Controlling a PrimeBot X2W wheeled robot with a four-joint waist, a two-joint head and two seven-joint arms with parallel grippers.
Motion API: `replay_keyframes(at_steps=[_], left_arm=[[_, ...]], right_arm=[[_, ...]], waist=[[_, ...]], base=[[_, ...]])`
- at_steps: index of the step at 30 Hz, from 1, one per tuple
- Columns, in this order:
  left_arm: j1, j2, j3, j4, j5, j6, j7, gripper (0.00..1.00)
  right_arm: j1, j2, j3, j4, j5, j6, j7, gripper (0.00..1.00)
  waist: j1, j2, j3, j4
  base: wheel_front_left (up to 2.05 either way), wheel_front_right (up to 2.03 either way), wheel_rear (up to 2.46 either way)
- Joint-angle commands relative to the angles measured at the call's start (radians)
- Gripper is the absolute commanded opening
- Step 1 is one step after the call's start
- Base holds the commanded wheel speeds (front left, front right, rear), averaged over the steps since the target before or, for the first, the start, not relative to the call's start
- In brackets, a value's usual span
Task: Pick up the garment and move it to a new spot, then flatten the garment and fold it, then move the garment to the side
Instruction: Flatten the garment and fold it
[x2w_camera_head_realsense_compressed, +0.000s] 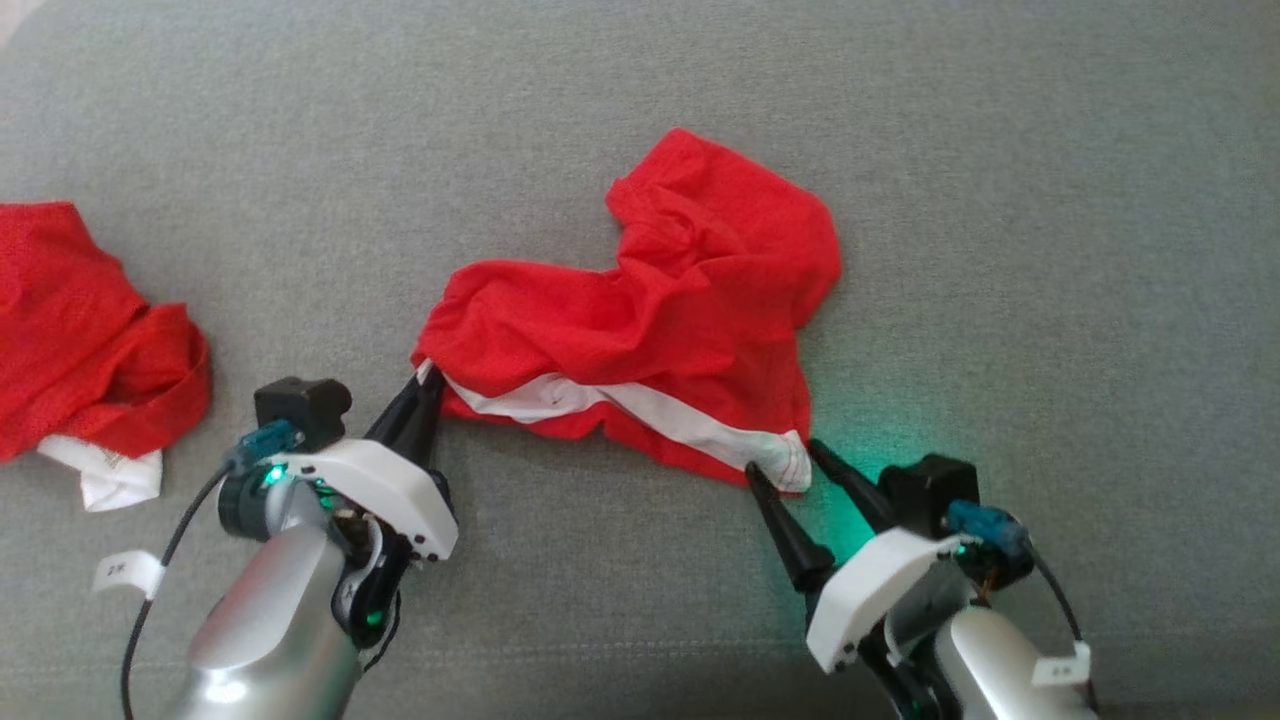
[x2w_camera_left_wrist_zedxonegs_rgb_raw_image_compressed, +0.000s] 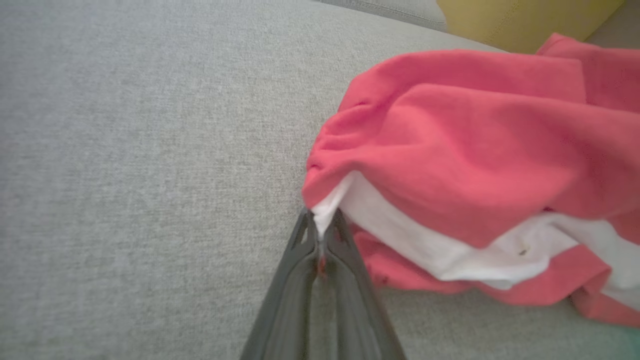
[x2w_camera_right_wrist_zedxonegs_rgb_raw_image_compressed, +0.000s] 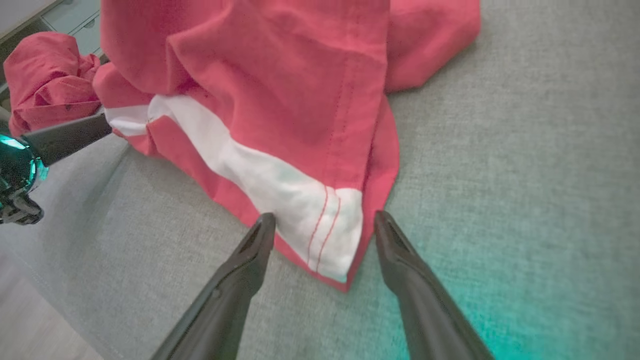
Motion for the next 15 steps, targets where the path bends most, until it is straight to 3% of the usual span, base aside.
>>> replay_keyframes(at_steps=[1,2,3,4,9,15], left_arm=[[-0.044,0.018,0.029,-0.018,0.010,-0.004,-0.015,0.00],[-0.045,0.017,0.028,-0.018,0.011,-0.004,-0.017,0.00],[-0.045,0.016,0.027,-0.019,0.012,-0.005,-0.020,0.00],[-0.045,0.017,0.026,-0.021,0.013,-0.004,-0.023,0.00],[-0.035,0.032,0.035,-0.052,0.023,0.003,-0.037,0.00],[-0.015,0.088,0.028,-0.150,0.061,0.017,-0.040,0.00]], right_arm=[[-0.035,-0.001,0.026,-0.005,0.010,-0.001,-0.020,1.00],[-0.044,-0.001,0.030,0.010,0.016,-0.001,-0.026,1.00],[-0.052,-0.001,0.035,0.022,0.021,-0.001,-0.030,0.34],[-0.058,-0.001,0.039,0.033,0.027,-0.001,-0.034,0.00],[-0.081,-0.001,0.022,0.039,0.039,-0.001,-0.071,0.00],[-0.097,-0.001,-0.086,-0.082,-0.010,-0.001,-0.106,0.00]], waist=[[0.0000,0.0000,0.002,0.005],[0.0000,0.0000,0.002,0.007],[0.0000,0.0000,0.003,0.009],[0.0000,0.0000,0.003,0.010],[0.0000,0.0000,-0.003,0.010],[0.0000,0.0000,-0.041,0.005]], base=[[0.00,0.00,0.00],[0.00,0.00,0.00],[0.00,0.00,0.00],[0.00,0.00,0.00],[0.00,0.00,0.00],[0.00,0.00,0.00]])
